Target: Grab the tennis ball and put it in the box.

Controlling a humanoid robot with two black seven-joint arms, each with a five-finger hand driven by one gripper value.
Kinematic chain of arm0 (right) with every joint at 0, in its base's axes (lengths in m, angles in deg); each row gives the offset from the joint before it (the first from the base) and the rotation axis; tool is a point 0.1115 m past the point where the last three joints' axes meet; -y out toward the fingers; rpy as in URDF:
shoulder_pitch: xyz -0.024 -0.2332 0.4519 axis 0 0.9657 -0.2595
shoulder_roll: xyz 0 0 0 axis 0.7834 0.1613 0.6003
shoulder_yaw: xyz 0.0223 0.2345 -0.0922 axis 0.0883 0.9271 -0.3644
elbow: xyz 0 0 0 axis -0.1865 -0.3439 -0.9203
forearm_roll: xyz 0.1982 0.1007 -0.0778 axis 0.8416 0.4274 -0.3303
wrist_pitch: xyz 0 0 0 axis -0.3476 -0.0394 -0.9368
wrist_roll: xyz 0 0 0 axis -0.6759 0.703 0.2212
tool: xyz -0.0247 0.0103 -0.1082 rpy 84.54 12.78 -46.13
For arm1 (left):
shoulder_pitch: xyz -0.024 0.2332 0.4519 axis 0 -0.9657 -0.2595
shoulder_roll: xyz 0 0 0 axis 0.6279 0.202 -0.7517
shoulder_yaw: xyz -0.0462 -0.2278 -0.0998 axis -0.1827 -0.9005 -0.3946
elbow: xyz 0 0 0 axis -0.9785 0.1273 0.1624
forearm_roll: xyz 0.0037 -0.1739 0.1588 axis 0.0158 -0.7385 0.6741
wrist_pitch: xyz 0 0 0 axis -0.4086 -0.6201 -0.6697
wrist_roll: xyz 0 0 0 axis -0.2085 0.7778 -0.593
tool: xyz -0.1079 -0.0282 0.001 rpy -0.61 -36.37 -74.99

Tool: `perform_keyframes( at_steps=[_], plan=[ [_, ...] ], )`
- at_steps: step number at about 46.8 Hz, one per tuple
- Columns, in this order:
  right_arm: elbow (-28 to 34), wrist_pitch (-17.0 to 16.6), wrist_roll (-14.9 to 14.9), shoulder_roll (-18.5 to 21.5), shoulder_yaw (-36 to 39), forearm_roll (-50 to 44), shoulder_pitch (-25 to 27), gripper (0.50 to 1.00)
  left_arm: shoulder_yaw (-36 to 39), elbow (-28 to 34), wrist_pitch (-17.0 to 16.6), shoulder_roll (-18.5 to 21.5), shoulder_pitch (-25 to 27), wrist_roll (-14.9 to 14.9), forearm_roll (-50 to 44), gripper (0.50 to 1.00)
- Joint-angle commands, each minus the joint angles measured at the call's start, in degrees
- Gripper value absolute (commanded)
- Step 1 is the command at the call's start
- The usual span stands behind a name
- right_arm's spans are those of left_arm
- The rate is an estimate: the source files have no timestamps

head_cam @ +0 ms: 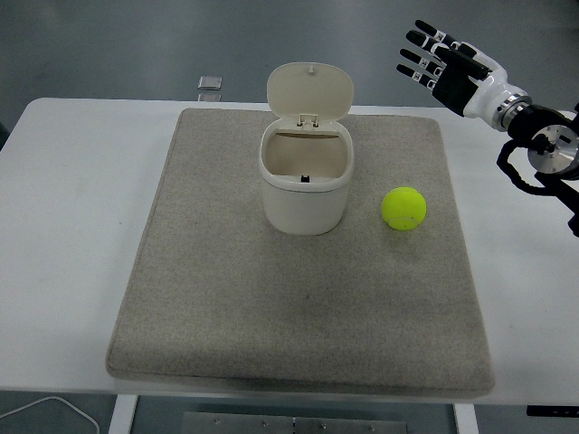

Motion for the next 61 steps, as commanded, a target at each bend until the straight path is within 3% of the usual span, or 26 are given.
perform_keyframes(
  at_steps=[1, 61],
  plan=[
    [0.00, 0.18, 0.00, 0.38, -0.06, 0.00, 0.04, 0.928, 0.00, 0.14, 0.08, 0.00, 0.00, 0.01, 0.00, 0.996],
    [0.09, 0.62, -0.35, 1.17, -0.68, -4.66, 0.13, 0.928, -0.09, -0.30, -0.01, 0.00, 0.44, 0.01, -0.09, 0.996]
  ],
)
